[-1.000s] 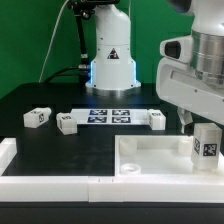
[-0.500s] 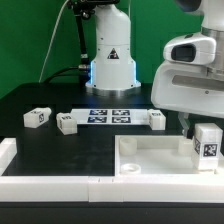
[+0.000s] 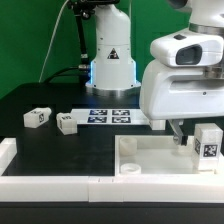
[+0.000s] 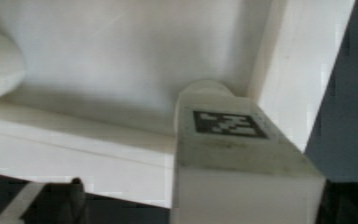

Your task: Assemble one leg

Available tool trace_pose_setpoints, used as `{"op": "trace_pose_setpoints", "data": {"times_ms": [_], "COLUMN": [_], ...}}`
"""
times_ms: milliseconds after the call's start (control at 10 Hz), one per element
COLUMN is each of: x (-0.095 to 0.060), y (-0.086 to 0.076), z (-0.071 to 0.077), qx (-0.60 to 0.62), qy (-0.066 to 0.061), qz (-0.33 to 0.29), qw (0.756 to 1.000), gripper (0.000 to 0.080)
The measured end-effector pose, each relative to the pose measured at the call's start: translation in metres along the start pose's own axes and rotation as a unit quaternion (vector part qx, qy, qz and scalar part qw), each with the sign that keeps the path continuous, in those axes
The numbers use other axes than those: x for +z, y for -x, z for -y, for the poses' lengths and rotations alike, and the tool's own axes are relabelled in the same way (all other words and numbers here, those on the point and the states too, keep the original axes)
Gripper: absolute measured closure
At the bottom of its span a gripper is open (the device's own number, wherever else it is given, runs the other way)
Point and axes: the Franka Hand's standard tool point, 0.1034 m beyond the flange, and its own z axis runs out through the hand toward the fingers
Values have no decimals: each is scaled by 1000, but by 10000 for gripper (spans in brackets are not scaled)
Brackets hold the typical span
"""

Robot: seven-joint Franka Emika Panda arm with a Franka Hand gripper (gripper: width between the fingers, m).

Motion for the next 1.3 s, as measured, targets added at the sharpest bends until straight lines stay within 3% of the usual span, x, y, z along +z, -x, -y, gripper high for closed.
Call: {"op": "trace_pose_setpoints", "data": {"times_ms": [100, 300, 400, 500, 700, 900, 1100, 1300], "x": [0, 1, 1, 2, 2, 3, 4, 4], "y": [0, 0, 0, 1, 1, 0, 0, 1], "z": [0, 0, 0, 0, 1, 0, -1, -2], "qx": [0, 0, 9, 18, 43, 167, 270, 382], "qy": [0, 0, 0, 0, -2, -1, -4, -7], "qz": [0, 0, 1, 1, 1, 2, 3, 3], "qw": [1000, 1000, 1000, 1000, 999, 986, 963, 924], "gripper": [150, 411, 411, 509, 509, 509, 509, 509]}}
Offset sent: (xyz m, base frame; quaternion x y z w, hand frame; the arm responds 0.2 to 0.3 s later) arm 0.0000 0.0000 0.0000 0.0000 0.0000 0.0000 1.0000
